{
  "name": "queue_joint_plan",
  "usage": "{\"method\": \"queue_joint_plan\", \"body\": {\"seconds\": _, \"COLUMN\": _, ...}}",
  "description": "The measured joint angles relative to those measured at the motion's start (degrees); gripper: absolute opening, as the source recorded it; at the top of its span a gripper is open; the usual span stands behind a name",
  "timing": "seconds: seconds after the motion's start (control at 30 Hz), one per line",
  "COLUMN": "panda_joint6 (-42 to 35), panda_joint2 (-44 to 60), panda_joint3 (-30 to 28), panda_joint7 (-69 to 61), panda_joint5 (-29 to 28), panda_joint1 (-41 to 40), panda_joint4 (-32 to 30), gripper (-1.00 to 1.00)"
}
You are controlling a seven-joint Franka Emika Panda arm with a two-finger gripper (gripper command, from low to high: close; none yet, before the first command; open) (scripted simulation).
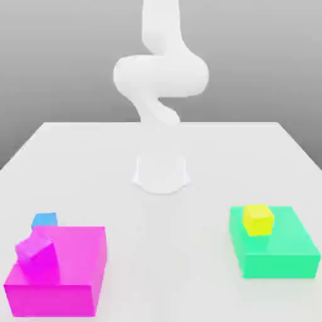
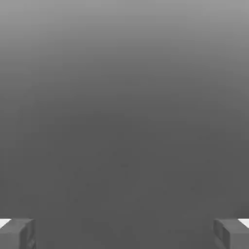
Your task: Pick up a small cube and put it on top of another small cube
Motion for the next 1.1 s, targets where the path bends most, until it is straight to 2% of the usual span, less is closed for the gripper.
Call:
{"method": "queue_joint_plan", "body": {"seconds": 0.57, "panda_joint6": 5.7, "panda_joint2": 35.6, "panda_joint3": 10.6, "panda_joint7": 2.4, "panda_joint5": -5.7, "panda_joint1": 5.4, "panda_joint4": 7.8, "gripper": 0.00}}
{"method": "queue_joint_plan", "body": {"seconds": 1.1, "panda_joint6": 10.8, "panda_joint2": 69.1, "panda_joint3": 14.1, "panda_joint7": 5.8, "panda_joint5": -12.8, "panda_joint1": 16.0, "panda_joint4": 15.2, "gripper": 0.00}}
